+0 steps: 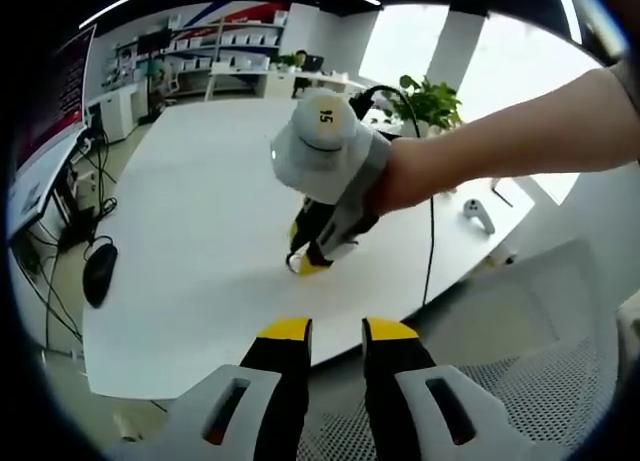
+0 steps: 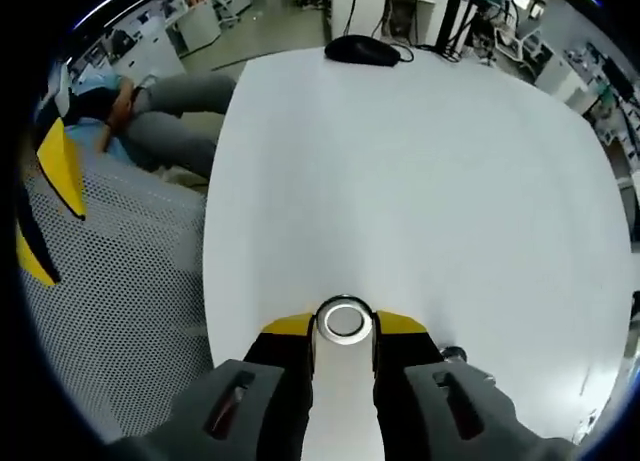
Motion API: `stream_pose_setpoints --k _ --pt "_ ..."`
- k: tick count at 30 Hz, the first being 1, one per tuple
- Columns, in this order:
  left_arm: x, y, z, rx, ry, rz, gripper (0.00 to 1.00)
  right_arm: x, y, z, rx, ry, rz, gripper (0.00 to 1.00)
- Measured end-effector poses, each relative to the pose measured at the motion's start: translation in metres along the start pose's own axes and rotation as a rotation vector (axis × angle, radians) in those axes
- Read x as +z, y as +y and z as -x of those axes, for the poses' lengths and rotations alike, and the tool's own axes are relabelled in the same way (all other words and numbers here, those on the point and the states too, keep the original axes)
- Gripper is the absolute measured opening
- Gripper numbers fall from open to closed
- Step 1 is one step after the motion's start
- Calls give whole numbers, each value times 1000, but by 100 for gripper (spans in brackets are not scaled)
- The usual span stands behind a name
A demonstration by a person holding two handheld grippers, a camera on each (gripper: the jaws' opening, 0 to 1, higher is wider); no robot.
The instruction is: Place the washer onto the threaded stud by aligning its center hole with the stud, sliding it down to the base, and recovering from edge contact or off-axis alignment until the washer reaches the visible bottom stop.
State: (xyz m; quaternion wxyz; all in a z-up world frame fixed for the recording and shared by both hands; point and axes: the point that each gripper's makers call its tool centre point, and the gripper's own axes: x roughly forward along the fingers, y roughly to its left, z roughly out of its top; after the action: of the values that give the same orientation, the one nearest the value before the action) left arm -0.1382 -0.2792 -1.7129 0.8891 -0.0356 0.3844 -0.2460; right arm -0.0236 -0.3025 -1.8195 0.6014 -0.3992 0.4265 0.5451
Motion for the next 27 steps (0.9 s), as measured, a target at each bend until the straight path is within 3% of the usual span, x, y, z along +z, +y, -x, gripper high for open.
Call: stream_pose_setpoints --k 27 --pt "0 0 0 0 1 1 17 -21 -39 67 -117 -127 -96 22"
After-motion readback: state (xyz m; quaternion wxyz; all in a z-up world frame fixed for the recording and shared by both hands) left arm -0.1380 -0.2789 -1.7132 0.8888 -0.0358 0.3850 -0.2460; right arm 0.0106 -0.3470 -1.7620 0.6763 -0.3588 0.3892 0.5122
